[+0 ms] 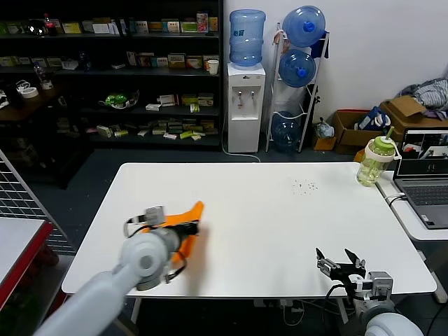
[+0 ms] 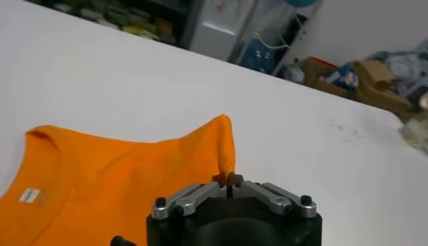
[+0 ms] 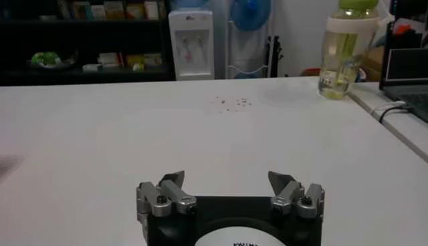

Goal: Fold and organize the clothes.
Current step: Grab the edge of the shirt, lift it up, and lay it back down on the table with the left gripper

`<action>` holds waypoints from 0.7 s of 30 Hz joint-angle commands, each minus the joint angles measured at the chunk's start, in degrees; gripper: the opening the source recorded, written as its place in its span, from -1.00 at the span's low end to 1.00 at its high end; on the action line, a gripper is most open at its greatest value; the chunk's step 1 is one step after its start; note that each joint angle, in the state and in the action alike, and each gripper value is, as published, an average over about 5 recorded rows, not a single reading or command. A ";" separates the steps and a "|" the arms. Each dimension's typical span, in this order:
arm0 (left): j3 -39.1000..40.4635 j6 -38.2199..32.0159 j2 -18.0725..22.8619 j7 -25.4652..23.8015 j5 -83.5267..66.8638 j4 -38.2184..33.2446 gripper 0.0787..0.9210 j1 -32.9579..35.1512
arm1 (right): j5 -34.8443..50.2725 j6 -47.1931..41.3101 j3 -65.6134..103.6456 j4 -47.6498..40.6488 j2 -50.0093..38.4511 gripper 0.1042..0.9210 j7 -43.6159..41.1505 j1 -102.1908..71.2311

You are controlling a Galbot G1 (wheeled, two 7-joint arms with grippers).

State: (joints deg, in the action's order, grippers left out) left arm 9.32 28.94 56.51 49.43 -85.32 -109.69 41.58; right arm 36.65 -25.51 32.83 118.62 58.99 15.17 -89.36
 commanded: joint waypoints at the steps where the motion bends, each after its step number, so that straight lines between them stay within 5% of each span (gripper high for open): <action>1: 17.14 -0.38 28.94 4.12 2.92 21.43 -0.95 -15.48 | -0.28 0.01 3.19 0.79 0.68 0.76 -0.05 -2.97; 15: 16.97 -0.70 30.57 1.22 9.11 24.87 -0.95 -13.66 | -0.16 0.46 2.20 -0.07 0.50 0.76 -0.41 -1.87; 21: 14.46 -3.23 29.25 -4.31 14.90 22.66 -0.91 -10.90 | -2.03 7.91 2.78 -0.76 0.38 0.76 -6.15 -1.85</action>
State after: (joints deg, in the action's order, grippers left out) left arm 23.52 28.01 82.69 50.00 -77.54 -88.72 30.19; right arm 36.29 -24.49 34.90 118.36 59.39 14.28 -90.98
